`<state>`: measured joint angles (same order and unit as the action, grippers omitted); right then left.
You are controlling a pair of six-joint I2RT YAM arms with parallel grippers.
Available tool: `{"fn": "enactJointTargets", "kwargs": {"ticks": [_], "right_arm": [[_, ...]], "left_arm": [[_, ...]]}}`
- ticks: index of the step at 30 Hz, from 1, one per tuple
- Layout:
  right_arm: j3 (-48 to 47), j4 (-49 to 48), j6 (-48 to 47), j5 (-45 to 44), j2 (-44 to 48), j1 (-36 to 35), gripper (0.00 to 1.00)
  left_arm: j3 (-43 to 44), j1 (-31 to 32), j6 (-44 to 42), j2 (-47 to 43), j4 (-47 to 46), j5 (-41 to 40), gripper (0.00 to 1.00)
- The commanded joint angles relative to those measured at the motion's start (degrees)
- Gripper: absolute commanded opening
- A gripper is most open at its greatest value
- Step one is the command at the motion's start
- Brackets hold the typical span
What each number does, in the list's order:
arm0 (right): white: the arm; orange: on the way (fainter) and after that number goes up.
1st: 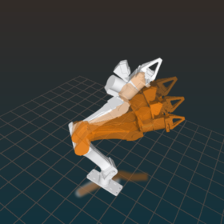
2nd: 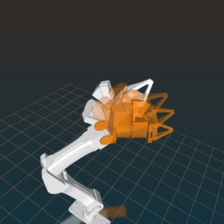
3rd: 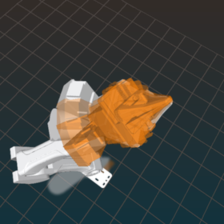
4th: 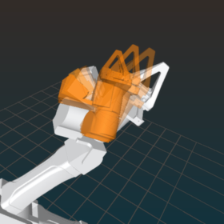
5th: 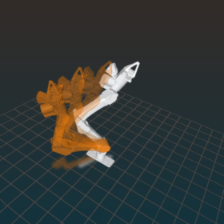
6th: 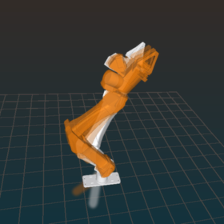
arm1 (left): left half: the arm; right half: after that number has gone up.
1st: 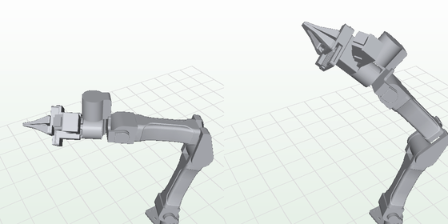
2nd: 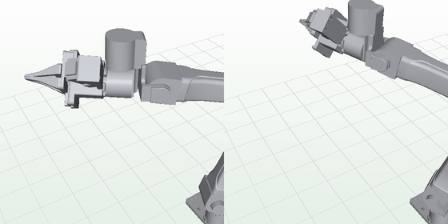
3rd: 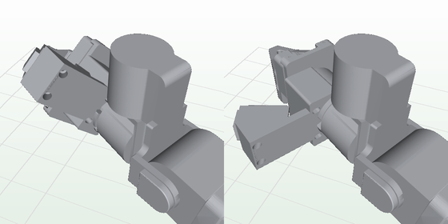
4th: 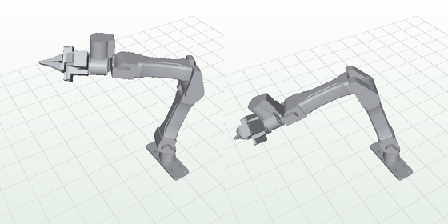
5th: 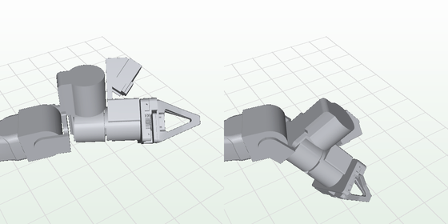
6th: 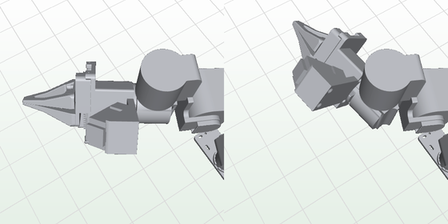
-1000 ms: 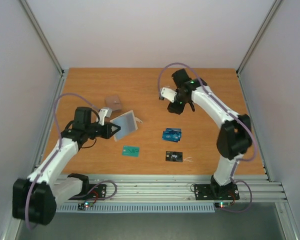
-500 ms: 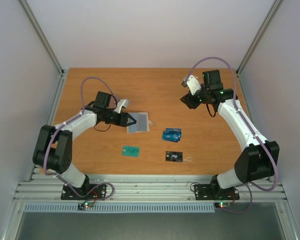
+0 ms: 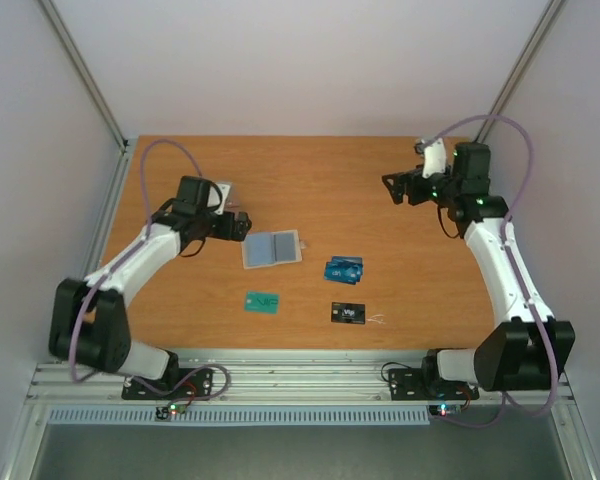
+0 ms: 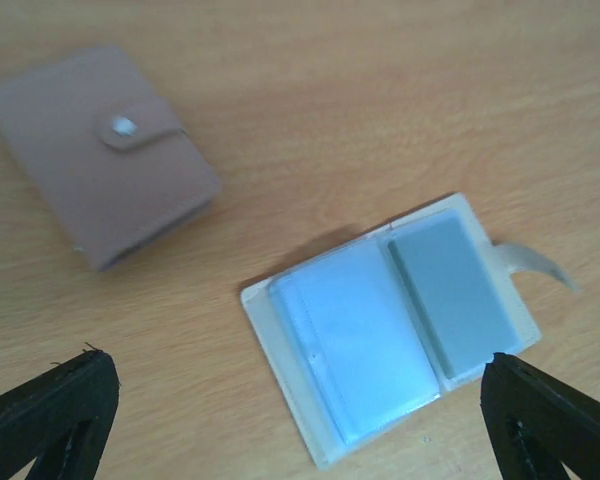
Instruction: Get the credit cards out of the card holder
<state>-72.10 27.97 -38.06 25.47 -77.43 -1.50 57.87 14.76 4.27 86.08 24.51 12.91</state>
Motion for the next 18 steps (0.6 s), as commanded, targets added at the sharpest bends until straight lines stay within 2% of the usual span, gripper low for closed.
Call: {"fn": "enactJointTargets", "kwargs": {"ticks": [1,4,7,9,11,14,16,18], "right_arm": [[8.2,-11.4,12.8,3.0,6.6,5.0,0.99],[17.3,-20.9,15.3,-2.5,12.6,6.4,0.98],[25.3,-27.4,17.8,-8.6,18.5,7.5,0.98],[28.6,-27.8,17.6,-9.9,20.3,7.6,0.98],[32.6,-29.2,17.9,-12.4,21.1,7.6,0.98],[41.3,-38.3,17.8,-18.7,22.7,7.6,0.99],[47.9,-47.5,17.0,-21.3,22.4,7.6,0.99],[52.7,-55.9,17.1,-22.4,19.5,7.6,0.98]], "left_arm": [[-6.4,-2.5,4.6,-11.4,-4.7,-6.9,0.99],[-12.1,-5.5,10.5,-18.5,-7.4,-12.4,0.99],[-18.6,-6.4,10.9,-23.7,-11.3,-25.2,0.99],[-23.5,-6.4,11.9,-26.2,-17.2,-35.5,0.99],[-28.9,-6.5,12.6,-28.6,-28.3,-43.4,0.99],[-36.3,-6.7,7.4,-30.7,-42.3,-42.7,0.99],[-39.0,-6.8,3.4,-30.2,-46.5,-41.9,1.0],[-41.1,-6.9,4.3,-28.9,-48.2,-43.5,0.99]]}}
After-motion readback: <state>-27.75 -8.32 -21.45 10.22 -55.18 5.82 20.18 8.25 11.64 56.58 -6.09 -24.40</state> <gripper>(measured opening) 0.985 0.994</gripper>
